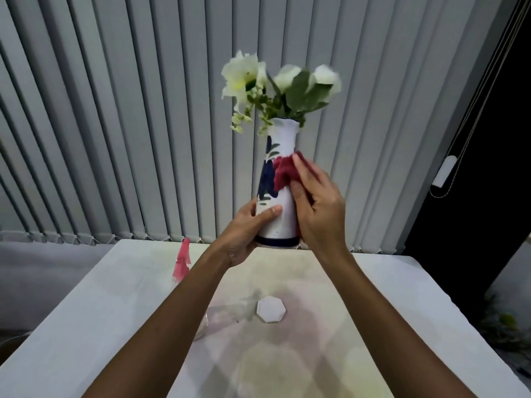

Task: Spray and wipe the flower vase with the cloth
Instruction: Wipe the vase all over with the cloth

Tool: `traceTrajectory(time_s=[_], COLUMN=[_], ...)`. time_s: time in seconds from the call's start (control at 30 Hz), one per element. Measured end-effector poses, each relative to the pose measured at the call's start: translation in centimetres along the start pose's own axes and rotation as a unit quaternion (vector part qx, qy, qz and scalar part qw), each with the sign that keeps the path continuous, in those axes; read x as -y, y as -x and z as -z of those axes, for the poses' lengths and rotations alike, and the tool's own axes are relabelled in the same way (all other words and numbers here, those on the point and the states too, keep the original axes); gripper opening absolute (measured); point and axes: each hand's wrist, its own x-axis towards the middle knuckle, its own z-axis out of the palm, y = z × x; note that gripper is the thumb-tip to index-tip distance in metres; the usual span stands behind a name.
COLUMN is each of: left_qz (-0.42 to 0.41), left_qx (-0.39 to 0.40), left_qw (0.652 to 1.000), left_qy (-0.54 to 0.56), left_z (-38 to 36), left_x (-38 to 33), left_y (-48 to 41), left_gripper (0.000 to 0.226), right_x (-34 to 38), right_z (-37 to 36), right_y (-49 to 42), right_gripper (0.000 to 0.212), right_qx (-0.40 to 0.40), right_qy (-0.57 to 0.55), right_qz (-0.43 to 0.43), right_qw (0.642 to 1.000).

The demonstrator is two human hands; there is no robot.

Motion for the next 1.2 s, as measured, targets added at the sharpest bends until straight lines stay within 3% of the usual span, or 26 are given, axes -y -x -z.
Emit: traceTrajectory(time_s=[0.17,0.23,0.37,0.43,0.57,0.67,0.73,0.87,0.93,1.07,1.2], left_qz=[-0.003,-0.013,-0.028,-0.019,-0.006,0.012,0.016,0.016,0.023,0.014,0.011], left_qx=[0.004,-0.01,-0.057,-0.078,-0.063,-0.018,0.012,0.012,-0.002,-0.038,-0.028], left_qw=[0.999,0.998,0.993,0.992,0.997,1.0,1.0,0.999,0.999,0.999,0.999], left_qy=[0.032,0.056,0.099,0.099,0.045,0.022,0.018,0.04,0.047,0.023,0.028], left_z=[-1.3,-1.3,-1.0,-0.6,0.0,0.2,0.0,-0.9,-1.3,-1.1,-0.4], left_x=[1.3,1.5,1.1,0.8,0.3,0.3,0.7,1.5,1.2,0.7,0.5], left_y=[0.2,0.0,-0.2,-0.2,-0.1,0.2,0.4,0.2,0.2,0.1,0.3], left_gripper=[0.07,0.089,0.113,0.108,0.048,0.045,0.041,0.062,0.062,0.044,0.071], right_x=[1.0,0.9,0.1,-0.2,-1.2,-0.5,0.2,0.5,0.2,-0.7,-1.6], right_z=[0.4,0.6,0.5,0.2,-0.3,-0.2,0.1,0.8,0.9,1.1,1.2], right_y=[-3.3,-3.1,0.8,3.4,4.9,2.6,0.4,-2.8,-2.8,1.1,4.5], right_gripper=[0.039,0.036,0.032,0.033,0.042,0.04,0.04,0.039,0.038,0.04,0.047], right_qx=[0.007,0.038,0.079,0.068,0.039,0.001,-0.011,0.021,0.045,0.064,0.07], right_qy=[-0.098,-0.171,-0.185,-0.181,-0.05,0.031,0.032,-0.096,-0.146,-0.178,-0.248], right_qz=[-0.139,-0.204,-0.224,-0.195,-0.049,0.018,-0.001,-0.125,-0.173,-0.157,-0.18], right_qw=[0.985,0.963,0.954,0.962,0.997,0.999,0.999,0.987,0.973,0.969,0.949])
